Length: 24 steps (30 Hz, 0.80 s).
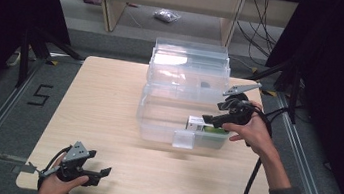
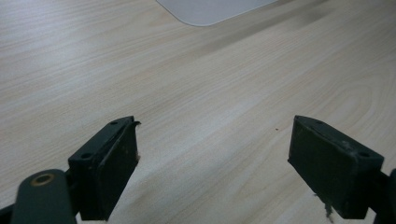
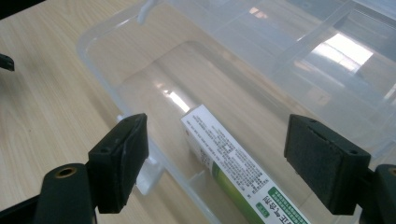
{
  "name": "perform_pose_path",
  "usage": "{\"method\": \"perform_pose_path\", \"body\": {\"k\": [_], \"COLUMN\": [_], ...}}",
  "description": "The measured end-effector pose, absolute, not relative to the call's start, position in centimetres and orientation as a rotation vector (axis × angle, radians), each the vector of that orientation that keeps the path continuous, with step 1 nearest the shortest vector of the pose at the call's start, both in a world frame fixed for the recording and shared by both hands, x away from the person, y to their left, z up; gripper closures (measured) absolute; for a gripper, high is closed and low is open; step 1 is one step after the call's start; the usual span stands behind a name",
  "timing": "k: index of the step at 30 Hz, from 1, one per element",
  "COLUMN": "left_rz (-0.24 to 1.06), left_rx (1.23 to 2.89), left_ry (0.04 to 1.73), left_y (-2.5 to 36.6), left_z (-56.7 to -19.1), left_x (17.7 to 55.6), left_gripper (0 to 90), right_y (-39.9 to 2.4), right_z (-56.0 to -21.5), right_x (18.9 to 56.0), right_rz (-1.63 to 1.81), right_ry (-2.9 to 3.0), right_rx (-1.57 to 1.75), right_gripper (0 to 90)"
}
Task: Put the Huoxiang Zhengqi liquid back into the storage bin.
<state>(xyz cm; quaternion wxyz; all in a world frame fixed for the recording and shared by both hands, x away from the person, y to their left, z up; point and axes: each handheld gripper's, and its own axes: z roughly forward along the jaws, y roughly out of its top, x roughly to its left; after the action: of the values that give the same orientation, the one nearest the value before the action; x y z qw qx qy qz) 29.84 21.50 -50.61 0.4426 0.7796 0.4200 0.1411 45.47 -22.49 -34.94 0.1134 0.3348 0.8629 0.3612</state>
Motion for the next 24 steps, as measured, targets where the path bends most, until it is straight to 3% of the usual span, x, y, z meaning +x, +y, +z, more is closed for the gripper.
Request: {"method": "perform_pose_path", "body": {"k": [24], "left_rz": [0.352], "left_rx": [1.934], "left_ry": [1.042], "left_y": [21.5], "left_z": [-50.6], "left_x": [29.8], "left_gripper": [15.1], "right_y": [-22.3], "right_z": [-35.4], "right_x": [42.8], "right_rz": [1.118], "right_ry": [2.48], "right_rx": [1.065], "right_gripper": [19.3]}}
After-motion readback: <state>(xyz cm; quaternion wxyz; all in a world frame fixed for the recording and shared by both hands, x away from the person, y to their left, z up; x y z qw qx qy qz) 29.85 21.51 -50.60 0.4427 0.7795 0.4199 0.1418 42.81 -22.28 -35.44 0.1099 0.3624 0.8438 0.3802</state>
